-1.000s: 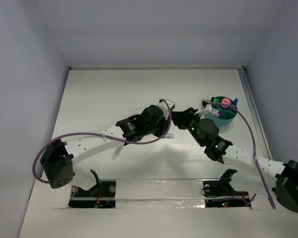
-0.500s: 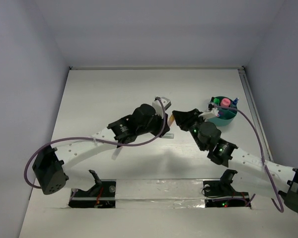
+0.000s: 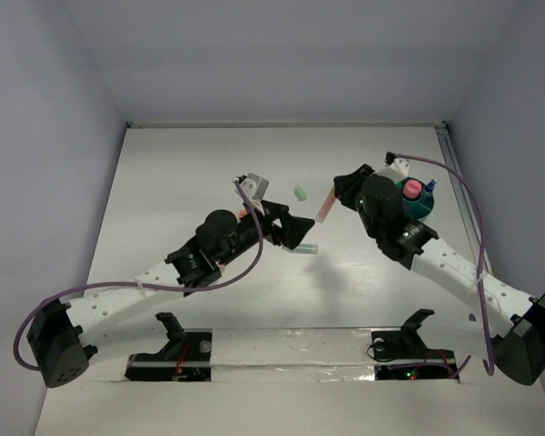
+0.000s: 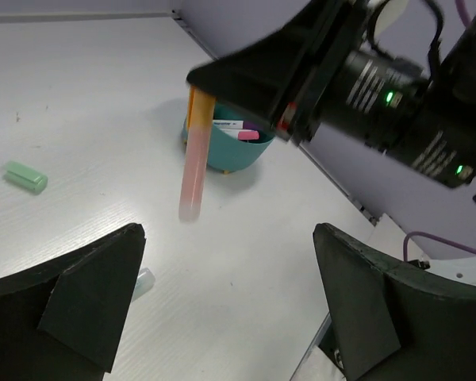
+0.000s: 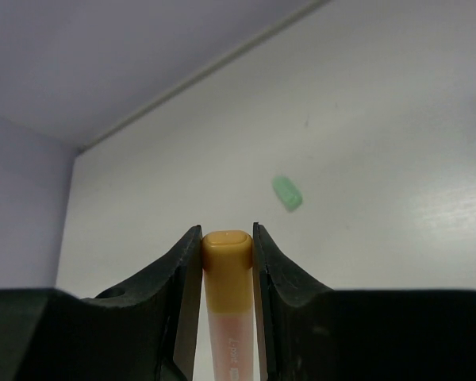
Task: Sort the stationery into containers
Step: Place the pen in the storage box.
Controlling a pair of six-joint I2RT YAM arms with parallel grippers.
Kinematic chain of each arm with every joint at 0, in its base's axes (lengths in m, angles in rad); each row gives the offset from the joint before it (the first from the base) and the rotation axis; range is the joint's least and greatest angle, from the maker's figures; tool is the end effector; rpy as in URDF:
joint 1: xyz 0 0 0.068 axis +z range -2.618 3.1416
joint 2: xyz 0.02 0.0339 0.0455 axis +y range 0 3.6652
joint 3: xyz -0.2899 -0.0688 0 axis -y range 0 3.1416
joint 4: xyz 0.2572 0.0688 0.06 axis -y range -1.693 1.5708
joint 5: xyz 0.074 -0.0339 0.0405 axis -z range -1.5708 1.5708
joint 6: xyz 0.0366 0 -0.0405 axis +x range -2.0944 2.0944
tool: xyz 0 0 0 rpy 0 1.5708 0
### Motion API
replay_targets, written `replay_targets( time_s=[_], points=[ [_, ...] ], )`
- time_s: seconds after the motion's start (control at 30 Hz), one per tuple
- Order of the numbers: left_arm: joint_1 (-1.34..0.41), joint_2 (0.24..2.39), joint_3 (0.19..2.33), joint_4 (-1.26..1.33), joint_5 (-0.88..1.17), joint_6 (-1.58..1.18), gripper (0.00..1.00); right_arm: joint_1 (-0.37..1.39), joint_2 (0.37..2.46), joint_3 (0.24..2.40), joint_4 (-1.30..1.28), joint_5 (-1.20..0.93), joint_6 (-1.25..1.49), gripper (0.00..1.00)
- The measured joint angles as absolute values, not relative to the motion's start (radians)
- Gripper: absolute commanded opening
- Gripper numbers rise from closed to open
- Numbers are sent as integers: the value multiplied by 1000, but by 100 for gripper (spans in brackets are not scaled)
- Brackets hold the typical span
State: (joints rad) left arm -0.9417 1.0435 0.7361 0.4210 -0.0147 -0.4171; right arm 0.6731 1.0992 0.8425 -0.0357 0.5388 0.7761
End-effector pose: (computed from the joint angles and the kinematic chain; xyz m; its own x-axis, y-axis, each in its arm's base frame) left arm 0.1460 -0.1996 0.3559 -0.2631 -0.3269 -0.9077 0.7583 0.5116 -0.4040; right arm 0.2097 0.1432 0.3341 -0.2666 0.5564 -0.7870 0.0502 0.8234 0.5652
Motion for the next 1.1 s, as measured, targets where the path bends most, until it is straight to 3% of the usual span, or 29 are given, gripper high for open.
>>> replay_targets(
  time_s=[0.33, 0.67, 0.83, 1.1],
  points=[
    [-942, 868, 598, 426, -48, -432, 85, 547, 969, 936, -86, 603, 627, 0],
    [-942, 900, 535, 430, -34, -447, 87, 389, 771, 828, -129, 891, 414, 0],
    [-948, 878, 512, 434, -33, -439, 95, 240, 811, 794, -110, 934, 366, 0],
    [-949, 789, 435, 442, -59, -407, 98, 67, 975, 735, -41, 905, 389, 0]
  ],
)
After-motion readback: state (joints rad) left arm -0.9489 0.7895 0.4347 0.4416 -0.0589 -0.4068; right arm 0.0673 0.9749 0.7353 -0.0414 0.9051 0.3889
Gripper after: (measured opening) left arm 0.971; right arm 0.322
